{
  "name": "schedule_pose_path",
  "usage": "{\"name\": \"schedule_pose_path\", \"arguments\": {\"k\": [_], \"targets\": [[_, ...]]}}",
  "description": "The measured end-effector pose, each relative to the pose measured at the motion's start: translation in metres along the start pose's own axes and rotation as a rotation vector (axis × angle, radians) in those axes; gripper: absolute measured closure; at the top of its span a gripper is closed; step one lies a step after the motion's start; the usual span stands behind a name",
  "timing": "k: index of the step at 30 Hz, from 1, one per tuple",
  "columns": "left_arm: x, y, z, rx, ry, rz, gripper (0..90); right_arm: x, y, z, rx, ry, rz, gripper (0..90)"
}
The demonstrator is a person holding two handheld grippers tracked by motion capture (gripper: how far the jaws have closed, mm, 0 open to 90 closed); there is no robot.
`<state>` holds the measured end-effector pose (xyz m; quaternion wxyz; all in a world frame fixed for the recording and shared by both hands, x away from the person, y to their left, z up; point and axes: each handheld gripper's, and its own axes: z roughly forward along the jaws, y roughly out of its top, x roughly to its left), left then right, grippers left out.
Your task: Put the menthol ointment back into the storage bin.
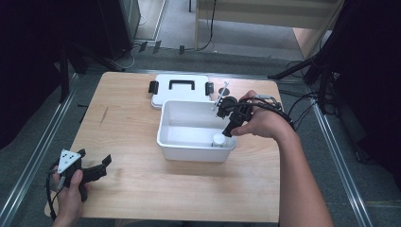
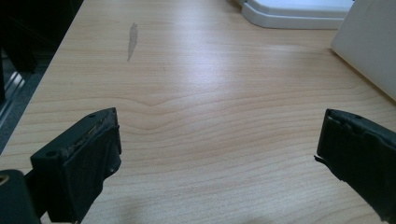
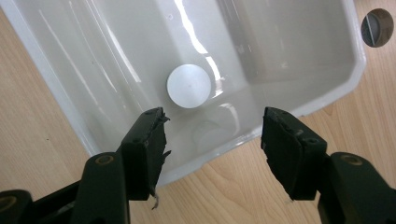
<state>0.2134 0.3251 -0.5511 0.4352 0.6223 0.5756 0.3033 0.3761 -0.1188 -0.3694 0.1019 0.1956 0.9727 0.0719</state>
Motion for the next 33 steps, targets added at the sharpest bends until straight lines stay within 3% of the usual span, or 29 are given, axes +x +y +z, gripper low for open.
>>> {"name": "schedule_pose_path", "arguments": {"k": [11,22,30,33], "targets": [[0.000,0.000,0.000,-0.001,0.001,0.000,0.3,-0.010,-0.022,-0.016,-0.071,0.012,0.071,40.2],[0.000,0.000,0.000,0.001,0.002,-0.002,0.3,-0.018,-0.047,-0.010,-0.134,0.024,0.148,38.2],[0.000,0.000,0.000,0.001,0.002,-0.003,0.3,-0.023,-0.070,-0.002,-0.215,0.035,0.257,34.5],[0.000,0.000,0.000,0.000,0.001,-0.004,0.3,-0.024,-0.080,0.002,-0.256,0.004,0.298,35.6]]}}
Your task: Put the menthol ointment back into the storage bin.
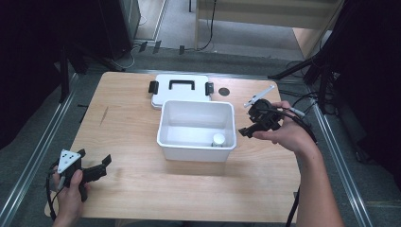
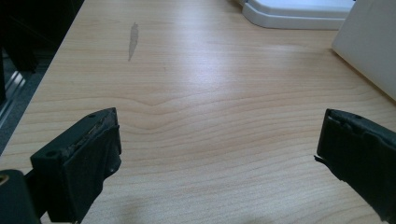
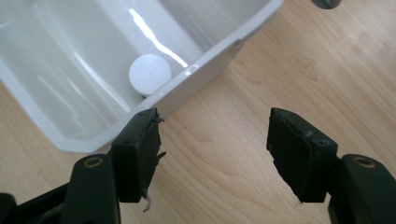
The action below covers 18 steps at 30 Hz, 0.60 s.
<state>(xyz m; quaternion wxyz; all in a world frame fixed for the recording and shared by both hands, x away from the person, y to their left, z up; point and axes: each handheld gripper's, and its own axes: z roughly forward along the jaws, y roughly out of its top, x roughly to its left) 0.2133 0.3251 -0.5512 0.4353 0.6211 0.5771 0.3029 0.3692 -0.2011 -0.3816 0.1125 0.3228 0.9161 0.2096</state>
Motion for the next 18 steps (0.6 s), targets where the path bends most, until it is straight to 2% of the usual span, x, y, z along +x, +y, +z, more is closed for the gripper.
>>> {"name": "schedule_pose_path", "arguments": {"k": [3,8,12,18], "targets": [[0.000,0.000,0.000,0.000,0.000,0.001,0.3,-0.003,-0.011,0.003,-0.041,-0.014,0.049,33.1],[0.000,0.000,0.000,0.001,0.000,0.000,0.3,-0.004,-0.032,0.010,-0.096,-0.077,0.102,29.5],[0.000,0.000,0.000,0.001,0.000,0.000,0.3,-0.004,-0.049,0.016,-0.146,-0.124,0.150,21.4],[0.000,0.000,0.000,0.001,0.000,0.000,0.3,-0.003,-0.076,0.024,-0.211,-0.149,0.237,12.9]]}}
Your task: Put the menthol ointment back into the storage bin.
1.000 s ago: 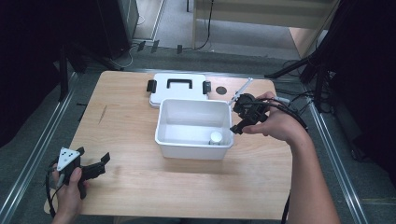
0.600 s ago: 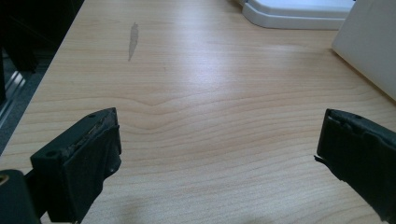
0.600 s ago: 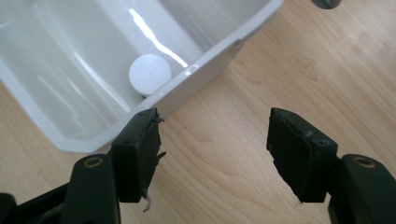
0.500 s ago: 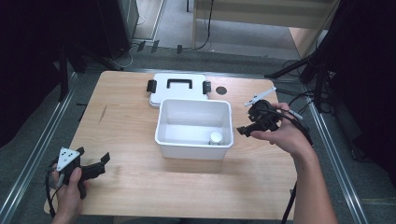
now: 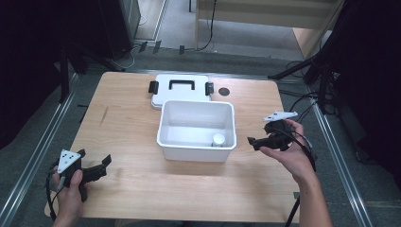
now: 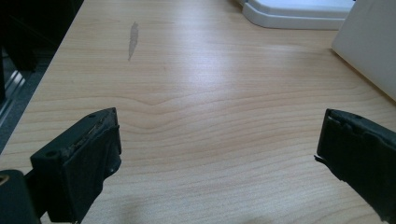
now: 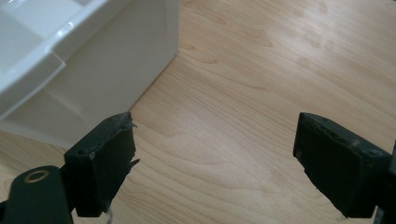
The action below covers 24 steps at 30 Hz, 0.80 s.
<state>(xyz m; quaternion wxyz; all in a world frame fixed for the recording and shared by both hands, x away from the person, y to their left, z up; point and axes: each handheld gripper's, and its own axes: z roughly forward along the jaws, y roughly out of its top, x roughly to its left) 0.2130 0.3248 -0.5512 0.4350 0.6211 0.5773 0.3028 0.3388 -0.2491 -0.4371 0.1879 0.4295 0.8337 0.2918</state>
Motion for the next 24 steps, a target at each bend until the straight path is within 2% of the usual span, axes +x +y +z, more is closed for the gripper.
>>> {"name": "schedule_pose_path", "arguments": {"k": [2,4,8,14,16,20,24], "targets": [[0.000,0.000,0.000,0.000,0.000,0.001,0.3,-0.001,-0.009,0.000,-0.027,-0.010,0.027,9.0],[0.000,0.000,0.000,0.000,0.001,-0.001,0.2,-0.002,-0.018,0.000,-0.046,-0.022,0.041,0.4],[0.000,0.000,0.000,-0.001,0.001,0.000,0.3,-0.005,-0.036,-0.003,-0.127,-0.038,0.103,0.0],[0.000,0.000,0.000,0.000,0.003,0.001,0.3,-0.008,-0.055,-0.006,-0.201,-0.065,0.144,0.0],[0.000,0.000,0.000,0.000,0.003,0.000,0.2,-0.010,-0.061,-0.006,-0.218,-0.074,0.161,0.0],[0.000,0.000,0.000,0.000,0.004,0.000,0.3,-0.011,-0.075,-0.004,-0.227,-0.062,0.177,0.0],[0.000,0.000,0.000,-0.001,0.004,-0.001,0.3,-0.012,-0.092,-0.001,-0.251,-0.098,0.197,0.0]]}}
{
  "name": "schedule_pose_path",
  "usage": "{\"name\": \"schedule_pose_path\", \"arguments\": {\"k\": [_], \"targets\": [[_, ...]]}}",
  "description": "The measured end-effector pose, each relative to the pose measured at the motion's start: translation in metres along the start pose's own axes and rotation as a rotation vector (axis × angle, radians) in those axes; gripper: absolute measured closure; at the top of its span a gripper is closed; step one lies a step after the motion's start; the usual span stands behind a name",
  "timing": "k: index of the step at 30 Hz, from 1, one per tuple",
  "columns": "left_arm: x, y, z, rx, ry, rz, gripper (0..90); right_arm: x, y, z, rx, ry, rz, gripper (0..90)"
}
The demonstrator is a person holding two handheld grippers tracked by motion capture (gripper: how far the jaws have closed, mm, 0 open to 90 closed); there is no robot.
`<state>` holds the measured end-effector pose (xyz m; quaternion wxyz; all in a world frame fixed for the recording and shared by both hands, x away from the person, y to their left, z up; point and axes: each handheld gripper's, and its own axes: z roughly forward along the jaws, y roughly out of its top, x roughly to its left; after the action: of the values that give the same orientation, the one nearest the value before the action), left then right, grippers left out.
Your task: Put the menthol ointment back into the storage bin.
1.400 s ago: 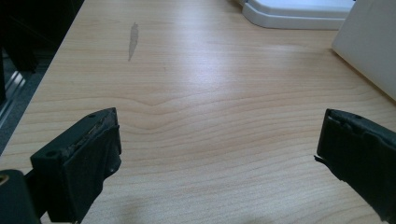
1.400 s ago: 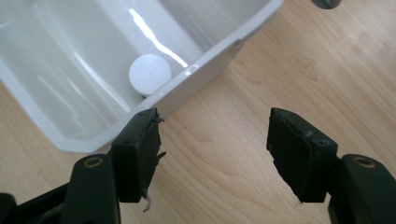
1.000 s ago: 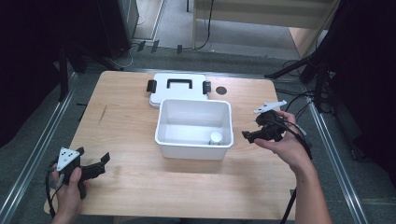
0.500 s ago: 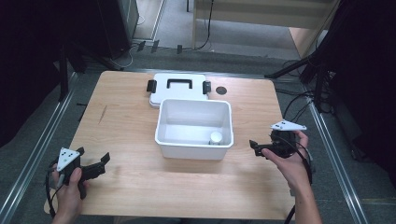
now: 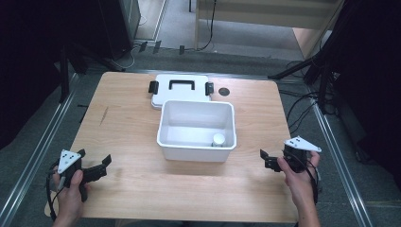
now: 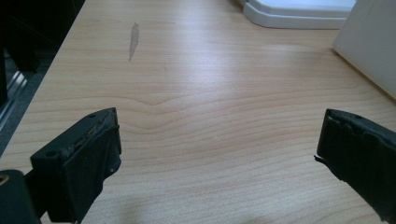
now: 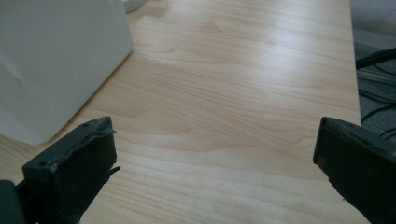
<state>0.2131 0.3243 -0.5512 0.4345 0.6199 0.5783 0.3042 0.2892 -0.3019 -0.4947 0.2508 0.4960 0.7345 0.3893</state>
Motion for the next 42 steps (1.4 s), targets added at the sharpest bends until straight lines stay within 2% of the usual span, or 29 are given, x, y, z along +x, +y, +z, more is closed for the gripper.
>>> {"name": "schedule_pose_path", "arguments": {"k": [5,6,18,35,39,42], "targets": [[0.000,0.000,0.000,0.002,0.000,0.000,0.3,-0.008,-0.015,-0.003,-0.032,-0.024,0.034,0.0],[0.000,0.000,0.000,0.003,0.002,0.002,0.3,-0.011,-0.024,-0.004,-0.041,-0.025,0.044,0.0],[0.000,0.000,0.000,0.004,0.004,0.004,0.3,-0.021,-0.062,-0.012,-0.015,-0.021,0.059,0.0],[-0.001,0.000,0.000,0.006,0.006,0.007,0.2,-0.039,-0.089,-0.040,-0.051,-0.022,0.111,0.0],[0.000,0.000,0.000,0.005,0.002,0.006,0.3,-0.040,-0.093,-0.044,-0.065,-0.023,0.126,0.0],[-0.001,0.000,0.000,0.005,0.008,0.009,0.3,-0.038,-0.092,-0.043,-0.059,-0.019,0.114,0.0]]}}
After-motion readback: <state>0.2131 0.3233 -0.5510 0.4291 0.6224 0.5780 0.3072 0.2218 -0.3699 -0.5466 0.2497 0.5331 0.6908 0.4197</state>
